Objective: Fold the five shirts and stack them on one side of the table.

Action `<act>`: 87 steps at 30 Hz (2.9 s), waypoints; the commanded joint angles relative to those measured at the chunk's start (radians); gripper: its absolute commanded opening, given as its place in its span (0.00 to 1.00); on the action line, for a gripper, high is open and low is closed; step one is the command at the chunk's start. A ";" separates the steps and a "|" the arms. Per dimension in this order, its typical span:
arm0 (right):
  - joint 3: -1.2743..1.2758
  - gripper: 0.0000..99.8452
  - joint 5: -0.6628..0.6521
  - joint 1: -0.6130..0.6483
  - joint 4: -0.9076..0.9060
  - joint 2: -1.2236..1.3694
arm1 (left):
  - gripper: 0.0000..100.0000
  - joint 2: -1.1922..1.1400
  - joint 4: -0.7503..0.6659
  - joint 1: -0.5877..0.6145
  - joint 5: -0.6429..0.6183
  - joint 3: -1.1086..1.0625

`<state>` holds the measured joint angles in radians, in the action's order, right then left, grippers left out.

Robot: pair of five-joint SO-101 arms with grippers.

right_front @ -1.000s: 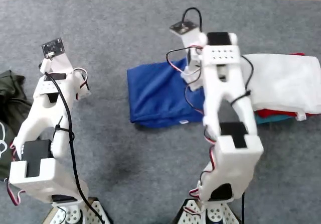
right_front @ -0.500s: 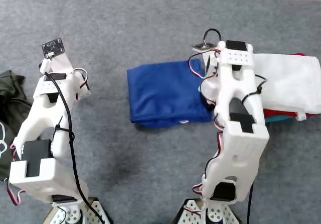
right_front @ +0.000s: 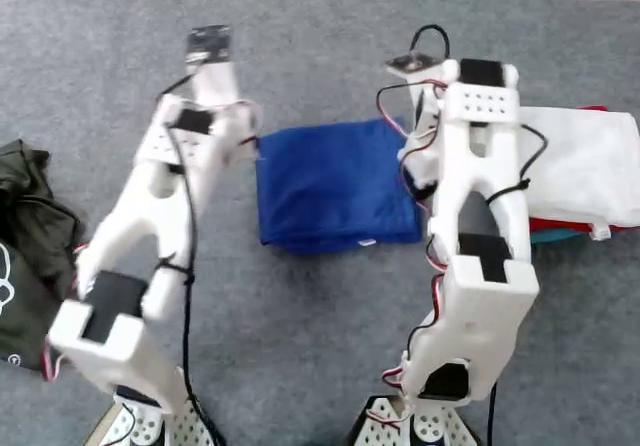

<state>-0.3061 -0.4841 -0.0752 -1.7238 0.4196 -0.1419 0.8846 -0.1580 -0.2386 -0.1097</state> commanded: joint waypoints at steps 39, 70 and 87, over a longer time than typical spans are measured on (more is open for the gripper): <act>0.403 0.11 0.370 0.023 0.175 -0.292 | 0.03 0.112 0.038 0.064 0.104 -0.119; 0.294 0.15 0.882 0.187 0.407 0.124 | 0.03 0.087 -0.399 0.179 0.104 -0.418; -0.015 0.01 0.729 0.158 0.173 0.120 | 0.03 0.087 -0.399 0.179 0.104 -0.418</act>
<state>-0.1803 0.2908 0.0951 -1.4799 0.5516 -0.0637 0.4826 0.0138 -0.1358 -0.5762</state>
